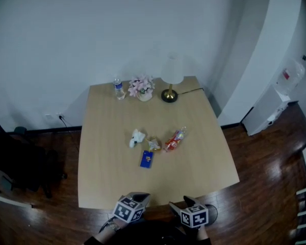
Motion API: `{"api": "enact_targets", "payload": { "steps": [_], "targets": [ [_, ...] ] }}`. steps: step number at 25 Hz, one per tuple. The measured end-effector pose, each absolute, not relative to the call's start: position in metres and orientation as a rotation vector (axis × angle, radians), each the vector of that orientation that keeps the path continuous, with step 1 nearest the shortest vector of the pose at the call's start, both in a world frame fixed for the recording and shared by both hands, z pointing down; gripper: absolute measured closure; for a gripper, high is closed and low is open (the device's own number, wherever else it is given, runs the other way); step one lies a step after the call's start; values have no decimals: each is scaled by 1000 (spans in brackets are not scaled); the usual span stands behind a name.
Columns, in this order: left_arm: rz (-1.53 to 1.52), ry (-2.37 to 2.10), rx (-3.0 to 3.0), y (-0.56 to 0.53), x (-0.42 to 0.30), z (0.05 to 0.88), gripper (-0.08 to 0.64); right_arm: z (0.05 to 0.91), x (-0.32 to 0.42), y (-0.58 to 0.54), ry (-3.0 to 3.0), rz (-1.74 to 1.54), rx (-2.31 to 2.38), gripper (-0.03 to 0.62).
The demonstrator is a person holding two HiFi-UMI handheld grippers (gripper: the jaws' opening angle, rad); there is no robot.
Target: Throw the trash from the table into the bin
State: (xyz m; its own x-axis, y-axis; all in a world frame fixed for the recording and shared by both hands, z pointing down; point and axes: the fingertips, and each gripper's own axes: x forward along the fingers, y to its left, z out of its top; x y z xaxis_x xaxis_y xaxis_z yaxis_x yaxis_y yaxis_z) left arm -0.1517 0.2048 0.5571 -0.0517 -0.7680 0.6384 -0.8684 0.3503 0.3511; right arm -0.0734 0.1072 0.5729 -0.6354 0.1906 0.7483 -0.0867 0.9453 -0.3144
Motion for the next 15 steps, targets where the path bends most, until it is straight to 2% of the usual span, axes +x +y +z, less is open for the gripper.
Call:
{"api": "enact_targets", "payload": {
  "steps": [6,15],
  "targets": [
    [141,-1874,1384,240,-197,565,557,586,-127,136,-2231,380,-40,252],
    [153,-1920,1278,285,-266,584,557,635,-262,158,-2244,315,43,252]
  ]
}}
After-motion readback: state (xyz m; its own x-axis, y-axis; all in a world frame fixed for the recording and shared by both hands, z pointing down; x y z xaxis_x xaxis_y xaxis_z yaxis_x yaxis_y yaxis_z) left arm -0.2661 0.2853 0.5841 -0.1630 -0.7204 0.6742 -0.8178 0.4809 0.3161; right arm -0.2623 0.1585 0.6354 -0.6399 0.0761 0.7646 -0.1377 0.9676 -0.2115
